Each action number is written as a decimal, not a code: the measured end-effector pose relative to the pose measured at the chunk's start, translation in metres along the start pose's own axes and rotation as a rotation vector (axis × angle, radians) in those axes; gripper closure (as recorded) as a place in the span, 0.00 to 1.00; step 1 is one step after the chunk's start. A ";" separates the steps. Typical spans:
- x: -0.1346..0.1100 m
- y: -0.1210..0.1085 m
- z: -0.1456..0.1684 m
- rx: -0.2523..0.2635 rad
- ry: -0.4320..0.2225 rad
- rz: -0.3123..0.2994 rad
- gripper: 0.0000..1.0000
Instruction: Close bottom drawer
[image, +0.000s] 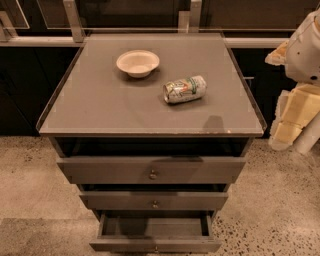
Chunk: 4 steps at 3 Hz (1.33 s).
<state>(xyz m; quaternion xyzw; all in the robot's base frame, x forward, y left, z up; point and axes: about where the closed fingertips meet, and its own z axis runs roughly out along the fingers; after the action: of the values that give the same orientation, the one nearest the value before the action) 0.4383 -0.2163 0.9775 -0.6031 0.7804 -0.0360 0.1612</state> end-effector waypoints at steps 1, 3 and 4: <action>0.000 0.000 0.000 0.000 0.000 0.000 0.00; 0.025 0.032 0.030 0.020 -0.096 0.149 0.00; 0.054 0.066 0.089 -0.026 -0.166 0.328 0.00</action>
Offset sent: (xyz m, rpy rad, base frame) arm -0.0179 -0.0119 -0.0262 0.0865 -0.0273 -0.0413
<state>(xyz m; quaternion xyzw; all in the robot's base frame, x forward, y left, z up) 0.3912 -0.2379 0.8658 -0.4705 0.8529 0.0508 0.2207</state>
